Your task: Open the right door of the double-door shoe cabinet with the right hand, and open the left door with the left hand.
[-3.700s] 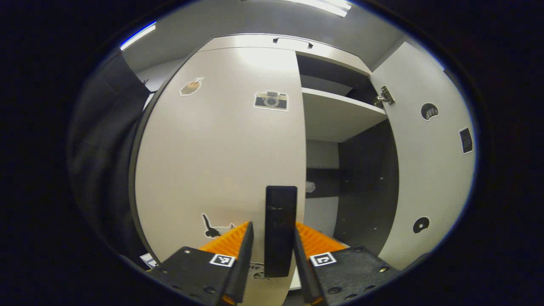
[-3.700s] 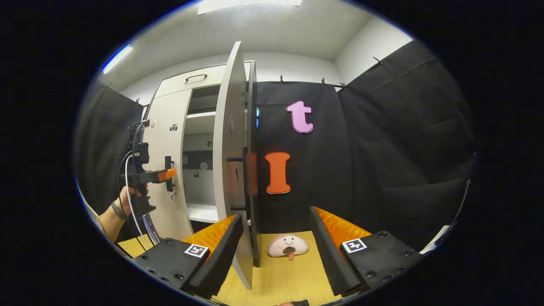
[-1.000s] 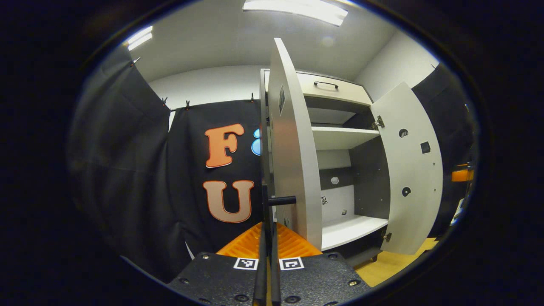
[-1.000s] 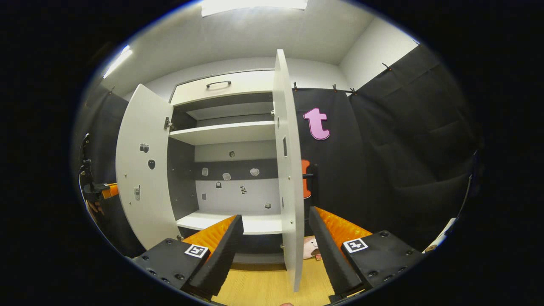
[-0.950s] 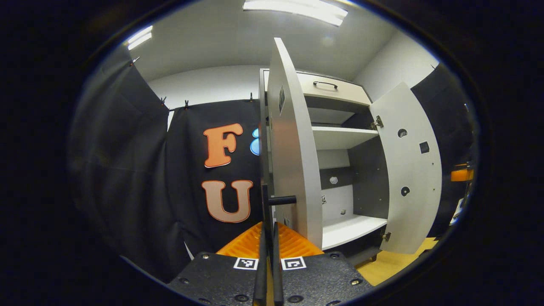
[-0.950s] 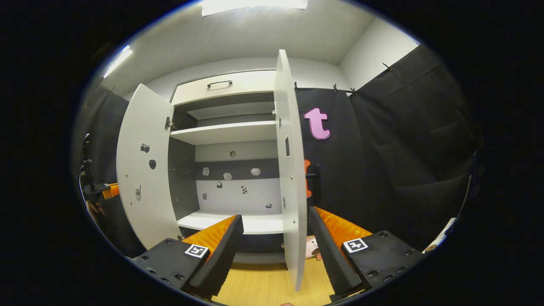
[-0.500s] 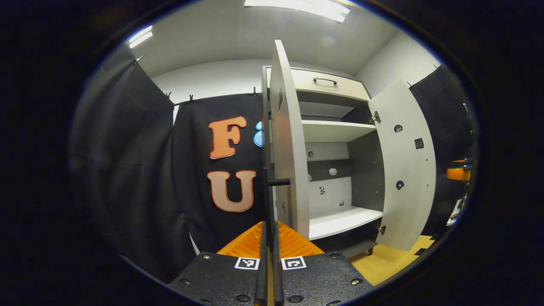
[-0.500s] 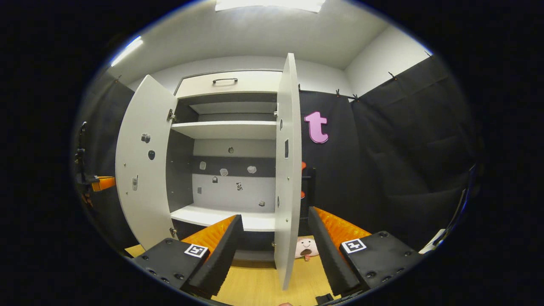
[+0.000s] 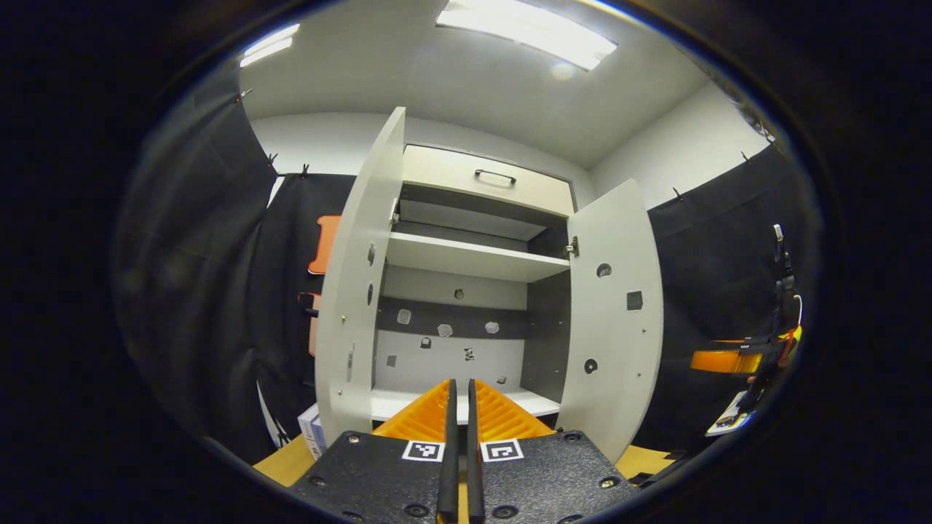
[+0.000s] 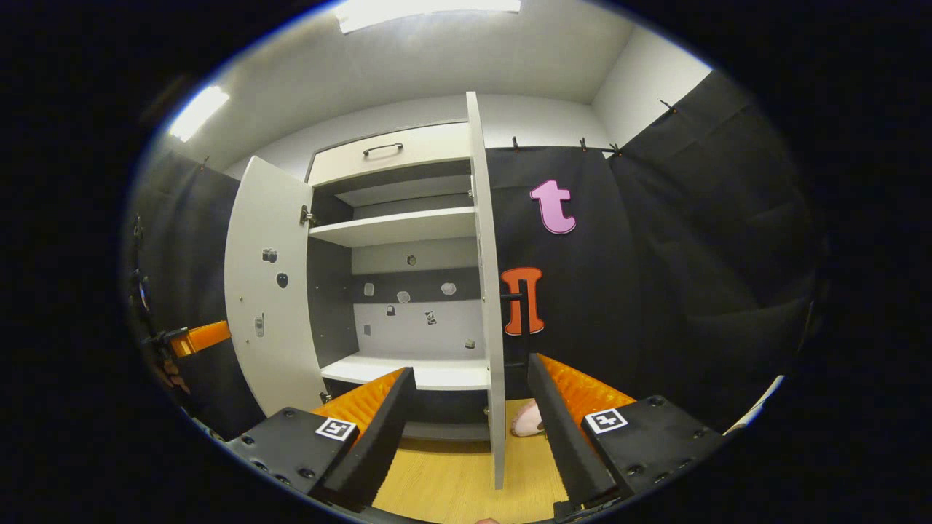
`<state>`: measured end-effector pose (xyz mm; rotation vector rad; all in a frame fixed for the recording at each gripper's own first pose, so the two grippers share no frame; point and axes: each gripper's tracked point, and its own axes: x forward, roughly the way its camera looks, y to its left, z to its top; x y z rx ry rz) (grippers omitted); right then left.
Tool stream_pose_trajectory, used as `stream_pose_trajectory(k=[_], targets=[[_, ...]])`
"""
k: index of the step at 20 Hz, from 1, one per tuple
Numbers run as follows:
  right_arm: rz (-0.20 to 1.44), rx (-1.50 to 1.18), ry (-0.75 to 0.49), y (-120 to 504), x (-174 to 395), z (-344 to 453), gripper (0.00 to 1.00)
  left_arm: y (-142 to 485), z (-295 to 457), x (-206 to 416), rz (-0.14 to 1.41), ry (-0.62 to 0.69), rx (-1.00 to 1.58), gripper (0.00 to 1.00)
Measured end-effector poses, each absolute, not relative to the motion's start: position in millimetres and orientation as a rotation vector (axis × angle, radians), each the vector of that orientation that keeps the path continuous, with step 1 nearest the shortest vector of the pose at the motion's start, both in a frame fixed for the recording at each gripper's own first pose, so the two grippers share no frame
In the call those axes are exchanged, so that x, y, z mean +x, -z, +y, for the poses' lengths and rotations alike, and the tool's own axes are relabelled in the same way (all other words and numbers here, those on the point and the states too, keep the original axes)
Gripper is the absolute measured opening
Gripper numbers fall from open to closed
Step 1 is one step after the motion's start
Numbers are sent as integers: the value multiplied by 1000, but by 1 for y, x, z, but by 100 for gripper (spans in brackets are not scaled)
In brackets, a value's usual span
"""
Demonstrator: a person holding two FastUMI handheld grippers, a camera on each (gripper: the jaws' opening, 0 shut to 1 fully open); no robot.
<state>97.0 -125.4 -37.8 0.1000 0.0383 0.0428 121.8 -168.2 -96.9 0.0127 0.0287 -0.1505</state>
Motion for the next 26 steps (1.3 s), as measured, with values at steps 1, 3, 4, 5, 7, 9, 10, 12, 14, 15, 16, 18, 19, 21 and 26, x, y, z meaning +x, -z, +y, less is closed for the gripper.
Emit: stream_pose_trajectory(k=[1, 3, 4, 5, 7, 9, 10, 12, 14, 15, 16, 18, 19, 21, 26], targets=[[32, 97, -47, 37, 98, -127, 99, 98, -178, 117, 31, 155, -6, 5], [33, 100, -69, 39, 96, -126, 98, 102, -190, 110, 37, 135, -35, 5], [37, 106, -87, 39, 94, -124, 98, 103, -194, 106, 34, 118, -43, 10], [39, 111, -105, 39, 90, -121, 98, 103, -197, 101, 29, 104, -49, 19], [45, 119, -133, 42, 87, -118, 98, 105, -200, 95, 22, 75, -59, 51], [50, 120, -140, 43, 84, -118, 98, 110, -203, 90, 30, 56, -79, 62], [52, 124, -140, 44, 84, -118, 98, 112, -205, 88, 38, 54, -85, 66], [47, 133, -139, 43, 83, -117, 94, 116, -203, 82, 49, 36, -78, 96], [38, 132, -130, 43, 86, -117, 99, 113, -189, 82, 30, -13, -27, 94], [32, 127, -126, 43, 86, -119, 99, 113, -185, 84, 22, -28, -4, 94], [24, 123, -123, 42, 87, -119, 99, 113, -184, 86, 16, -34, 7, 94], [13, 127, -121, 42, 90, -118, 99, 114, -184, 90, 11, -32, 4, 94], [21, 130, -121, 44, 90, -117, 99, 117, -187, 91, 15, -23, -6, 94], [47, 133, -120, 49, 87, -116, 99, 126, -189, 93, 38, -17, -22, 94], [58, 130, -126, 52, 88, -116, 99, 135, -188, 90, 61, -30, 4, 94]])
